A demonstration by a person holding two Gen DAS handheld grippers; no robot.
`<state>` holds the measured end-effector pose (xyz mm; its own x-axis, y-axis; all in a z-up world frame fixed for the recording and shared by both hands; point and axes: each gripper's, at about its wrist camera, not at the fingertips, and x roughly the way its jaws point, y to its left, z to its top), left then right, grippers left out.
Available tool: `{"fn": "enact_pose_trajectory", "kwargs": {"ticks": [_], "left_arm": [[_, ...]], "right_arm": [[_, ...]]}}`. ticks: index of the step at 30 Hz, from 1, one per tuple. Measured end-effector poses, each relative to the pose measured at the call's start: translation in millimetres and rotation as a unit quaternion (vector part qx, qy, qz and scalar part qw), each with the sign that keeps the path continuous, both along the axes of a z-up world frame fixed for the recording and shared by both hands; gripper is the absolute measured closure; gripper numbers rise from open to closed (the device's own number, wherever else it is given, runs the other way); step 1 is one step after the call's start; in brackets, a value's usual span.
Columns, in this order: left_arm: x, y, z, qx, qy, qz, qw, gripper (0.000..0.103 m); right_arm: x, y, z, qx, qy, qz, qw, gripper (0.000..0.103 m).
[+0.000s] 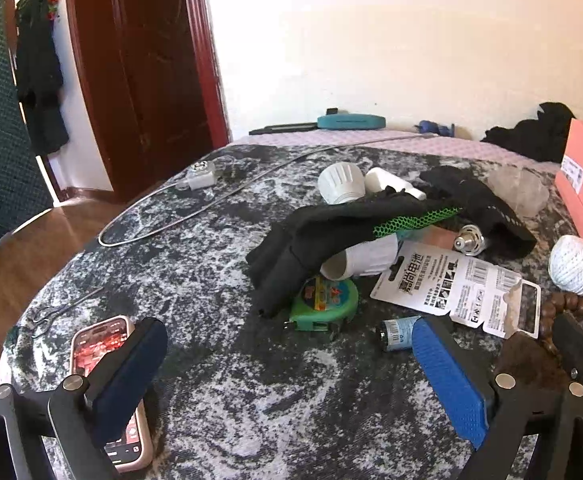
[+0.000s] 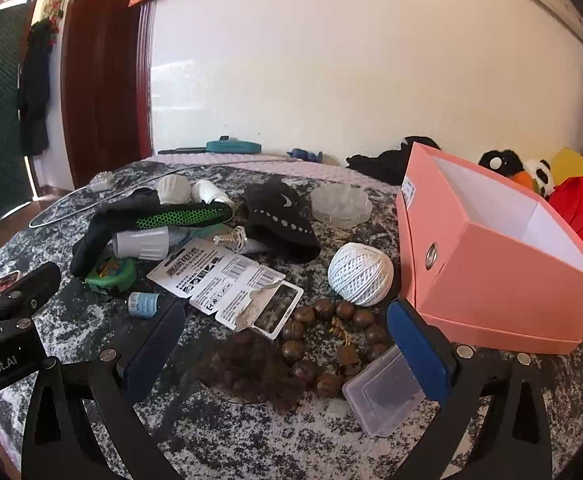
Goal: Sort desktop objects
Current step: 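Move both tools toward the black gloves on the table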
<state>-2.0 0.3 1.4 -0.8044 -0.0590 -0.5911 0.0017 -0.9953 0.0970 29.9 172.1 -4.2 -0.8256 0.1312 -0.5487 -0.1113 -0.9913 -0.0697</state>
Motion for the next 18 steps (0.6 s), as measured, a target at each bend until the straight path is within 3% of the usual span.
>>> {"fn": "enact_pose_trajectory", "kwargs": {"ticks": [6, 10, 15, 18], "left_arm": [[11, -7, -2, 0.011, 0.041, -0.024, 0.9988, 0.002], [7, 0, 4, 0.011, 0.013, -0.023, 0.9996, 0.001], [6, -10, 8, 0.058, -0.002, -0.013, 0.9982, 0.001], [5, -12, 7, 0.05, -0.001, -0.002, 0.9987, 0.001]], "right_arm": [[1, -9, -7, 0.015, -0.003, 0.001, 1.0, 0.0], [0, -5, -7, 0.006, -0.007, 0.005, 1.0, 0.0], [0, -3, -3, 0.005, -0.009, 0.009, 1.0, 0.0], [0, -2, -2, 0.005, -0.007, 0.008, 1.0, 0.0]]}}
